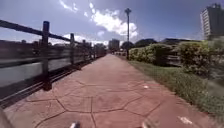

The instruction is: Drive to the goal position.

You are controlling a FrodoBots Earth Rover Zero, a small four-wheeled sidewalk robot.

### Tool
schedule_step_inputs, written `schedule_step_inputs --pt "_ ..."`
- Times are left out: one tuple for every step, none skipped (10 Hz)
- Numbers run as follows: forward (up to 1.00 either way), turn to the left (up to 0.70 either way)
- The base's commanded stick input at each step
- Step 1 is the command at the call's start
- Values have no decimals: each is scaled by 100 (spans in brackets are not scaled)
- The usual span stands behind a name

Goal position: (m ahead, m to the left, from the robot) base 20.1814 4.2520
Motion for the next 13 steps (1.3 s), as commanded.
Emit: schedule_step_inputs --pt "85 0" --pt "85 0" --pt "85 0" --pt "85 0" --pt "85 0" --pt "85 0" --pt "85 0" --pt "85 0" --pt "85 0" --pt "85 0" --pt "85 0" --pt "85 0" --pt "85 0"
